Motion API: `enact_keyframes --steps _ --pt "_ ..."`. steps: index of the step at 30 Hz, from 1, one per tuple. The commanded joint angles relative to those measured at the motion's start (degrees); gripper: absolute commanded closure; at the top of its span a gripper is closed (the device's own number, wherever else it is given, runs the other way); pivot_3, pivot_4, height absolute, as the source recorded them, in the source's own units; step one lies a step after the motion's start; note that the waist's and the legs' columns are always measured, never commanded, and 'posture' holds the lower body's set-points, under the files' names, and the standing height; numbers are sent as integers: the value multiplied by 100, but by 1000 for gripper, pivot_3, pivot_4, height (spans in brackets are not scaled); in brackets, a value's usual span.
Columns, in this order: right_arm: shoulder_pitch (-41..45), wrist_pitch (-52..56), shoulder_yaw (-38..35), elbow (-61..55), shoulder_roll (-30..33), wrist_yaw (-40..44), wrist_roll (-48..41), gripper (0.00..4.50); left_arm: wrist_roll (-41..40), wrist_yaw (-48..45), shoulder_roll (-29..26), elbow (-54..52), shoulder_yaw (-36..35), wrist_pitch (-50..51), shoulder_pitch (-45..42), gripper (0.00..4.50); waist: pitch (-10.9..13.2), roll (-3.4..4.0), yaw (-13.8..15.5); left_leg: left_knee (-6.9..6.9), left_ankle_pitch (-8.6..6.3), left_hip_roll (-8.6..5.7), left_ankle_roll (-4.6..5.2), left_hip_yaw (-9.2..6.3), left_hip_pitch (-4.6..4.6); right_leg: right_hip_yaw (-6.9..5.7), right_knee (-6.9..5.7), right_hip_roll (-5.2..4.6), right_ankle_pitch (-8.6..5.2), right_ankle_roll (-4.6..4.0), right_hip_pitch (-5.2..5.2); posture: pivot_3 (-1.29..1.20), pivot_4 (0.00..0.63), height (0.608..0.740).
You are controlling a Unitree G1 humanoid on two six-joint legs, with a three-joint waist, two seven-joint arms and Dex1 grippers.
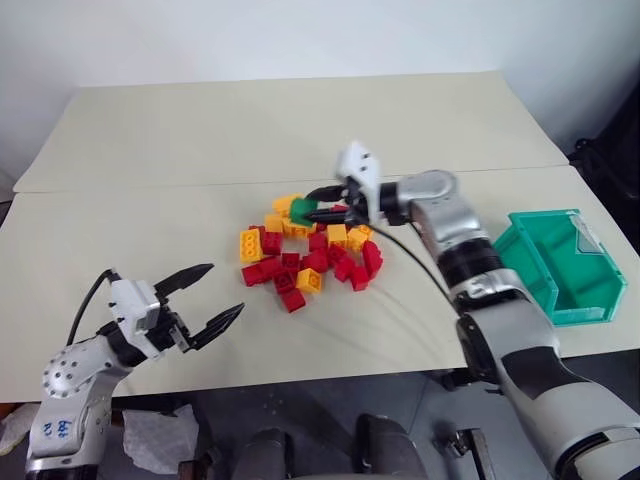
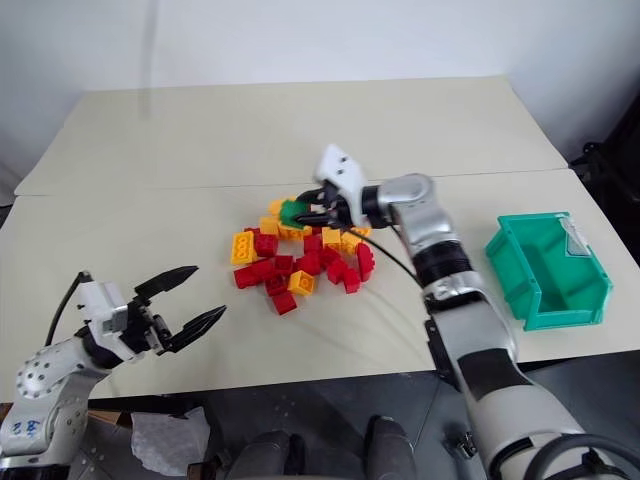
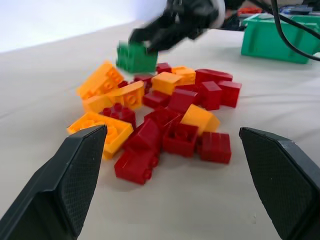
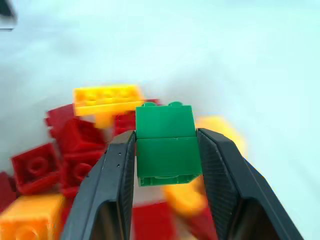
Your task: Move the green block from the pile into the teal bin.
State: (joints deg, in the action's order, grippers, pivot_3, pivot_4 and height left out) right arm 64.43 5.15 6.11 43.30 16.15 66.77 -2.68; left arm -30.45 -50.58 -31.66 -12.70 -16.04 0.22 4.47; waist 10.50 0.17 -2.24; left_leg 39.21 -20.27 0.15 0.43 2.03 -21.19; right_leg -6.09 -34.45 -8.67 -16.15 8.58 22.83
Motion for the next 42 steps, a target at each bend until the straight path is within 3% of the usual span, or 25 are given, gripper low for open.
enact_keyframes --steps 1,9,12,15,18,22,29,33,42 --pt "-484 464 -496 -1151 572 -105 -441 2987 -46 -132 38 -47 279 60 -312 0 0 0 54 0 0 -1 0 3 -1 -1 0 0 0 0 0 0 150 740" --pt "-2556 2108 -2080 -4140 2407 -789 -1188 2987 -67 -631 248 420 1040 278 -1352 0 3 6 209 1 0 -5 1 15 -7 -4 10 1 0 1 0 0 150 740" --pt "-3117 2568 -2517 -4788 2724 -1047 -1411 2987 -81 -811 291 587 1159 302 -1562 0 4 6 179 -1 0 0 2 36 1 -1 17 6 0 1 -1 0 150 740" --pt "-4457 3008 -3677 -5595 3149 -1216 -1463 2987 -50 -1156 444 996 1482 366 -2100 0 4 6 307 1 0 2 3 43 1 -1 24 6 0 0 -6 0 150 740" --pt "-5817 3358 -4881 -6287 3103 -1357 -1491 2987 -8 -1415 542 1410 1613 357 -2510 0 4 7 456 4 1 -8 13 39 -3 -2 38 3 2 4 -16 0 150 740" --pt "-6620 3532 -5511 -6699 2882 -1649 -1710 2987 17 -1601 559 1662 1613 311 -2656 0 4 7 390 5 -3 -13 22 60 2 8 61 0 3 6 -23 0 150 740" --pt "-7083 3371 -5596 -6677 2576 -2114 -1876 2987 65 -1639 653 1693 1638 319 -2682 0 3 8 359 6 2 -6 25 63 17 15 54 3 4 0 -29 0 150 740" --pt "-6873 3440 -5357 -6236 2599 -2509 -1843 2987 64 -1637 662 1640 1628 339 -2644 0 3 7 362 11 3 -8 26 62 13 16 54 2 4 0 -29 0 150 740" --pt "-6487 2502 -5034 -5572 2859 -2659 -1738 16 89 -1503 623 1517 1479 280 -2458 0 3 9 363 14 4 -9 27 61 10 14 54 2 4 0 -29 0 150 740"
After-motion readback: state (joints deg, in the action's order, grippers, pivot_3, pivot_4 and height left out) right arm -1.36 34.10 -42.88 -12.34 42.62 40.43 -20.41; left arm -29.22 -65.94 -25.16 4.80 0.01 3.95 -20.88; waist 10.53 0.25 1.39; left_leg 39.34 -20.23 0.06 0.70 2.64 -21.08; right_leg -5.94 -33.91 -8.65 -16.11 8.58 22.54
